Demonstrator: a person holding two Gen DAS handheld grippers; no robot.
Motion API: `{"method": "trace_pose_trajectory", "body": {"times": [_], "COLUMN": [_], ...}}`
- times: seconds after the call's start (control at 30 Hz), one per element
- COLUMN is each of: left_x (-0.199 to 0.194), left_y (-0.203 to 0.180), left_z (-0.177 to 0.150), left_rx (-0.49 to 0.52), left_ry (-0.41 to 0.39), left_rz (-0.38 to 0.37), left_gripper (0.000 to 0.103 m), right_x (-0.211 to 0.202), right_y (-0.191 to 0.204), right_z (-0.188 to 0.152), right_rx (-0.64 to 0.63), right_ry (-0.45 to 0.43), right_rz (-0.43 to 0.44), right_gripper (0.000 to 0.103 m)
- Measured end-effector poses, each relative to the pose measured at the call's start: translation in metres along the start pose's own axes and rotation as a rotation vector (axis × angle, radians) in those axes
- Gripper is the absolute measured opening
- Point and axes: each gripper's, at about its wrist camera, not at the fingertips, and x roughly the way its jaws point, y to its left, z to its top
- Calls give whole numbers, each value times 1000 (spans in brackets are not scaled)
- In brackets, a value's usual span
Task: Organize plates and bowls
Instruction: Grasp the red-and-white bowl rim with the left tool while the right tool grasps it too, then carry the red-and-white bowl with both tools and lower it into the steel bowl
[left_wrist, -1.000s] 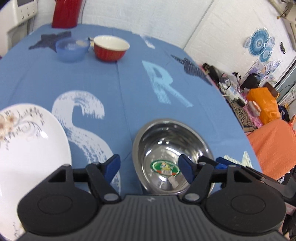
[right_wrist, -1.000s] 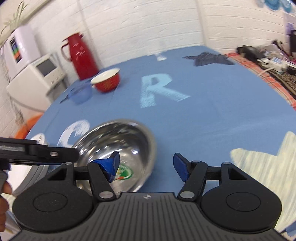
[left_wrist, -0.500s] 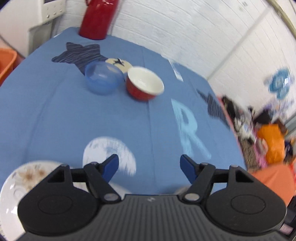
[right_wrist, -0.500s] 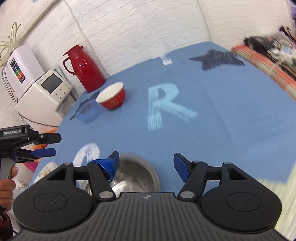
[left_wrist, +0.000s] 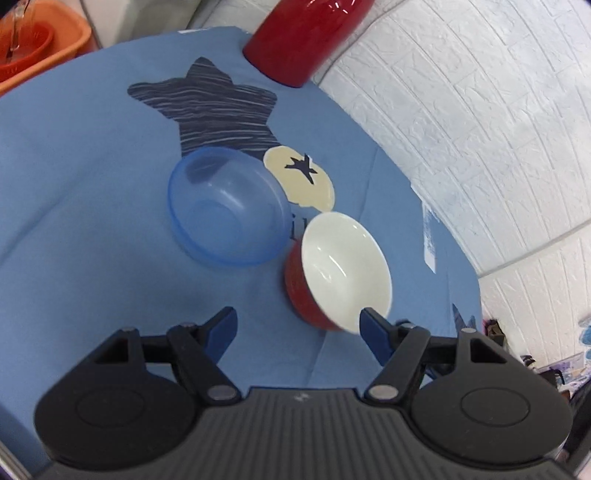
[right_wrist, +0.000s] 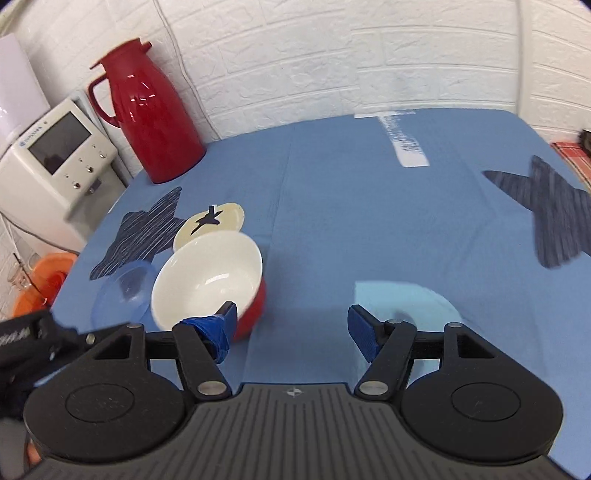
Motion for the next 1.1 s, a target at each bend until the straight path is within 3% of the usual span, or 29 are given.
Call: {"method": "trace_pose_trajectory", "body": {"times": [0.07, 0.2, 0.3, 0.37, 0.47, 0.53, 0.6, 0.83, 1.1], "left_x": [10, 32, 41, 44, 49, 50, 47, 24, -38], "left_y": [3, 10, 10, 9, 6, 0, -7, -8, -17], "left_z": [5, 7, 9, 11, 14, 16, 15, -4, -54], "left_rx": [-14, -52, -66, -61, -26, 17, 67, 186, 269], "left_ry": [-14, 48, 49, 41, 42, 58, 47, 71, 150], "left_rz": [33, 55, 68, 67, 74, 64, 78, 67, -11], "left_gripper": [72, 72, 72, 66, 47, 11, 2, 0, 0], "right_x": [19, 48, 60, 63, 65, 67, 66, 41, -43], "right_y": [4, 18, 25, 26, 25, 24, 26, 26, 22], "right_z": [8, 15, 17, 18, 17, 13, 5, -18, -56], "right_rx": [-16, -83, -111, -116, -131, -114, -90, -39, -66], "right_ry": [18, 59, 78, 62, 51, 69, 84, 121, 104], "right_rz": [12, 24, 9, 17, 38, 81, 136, 155, 120], "right_gripper": [52, 52, 52, 50, 45, 39, 34, 31, 34]}}
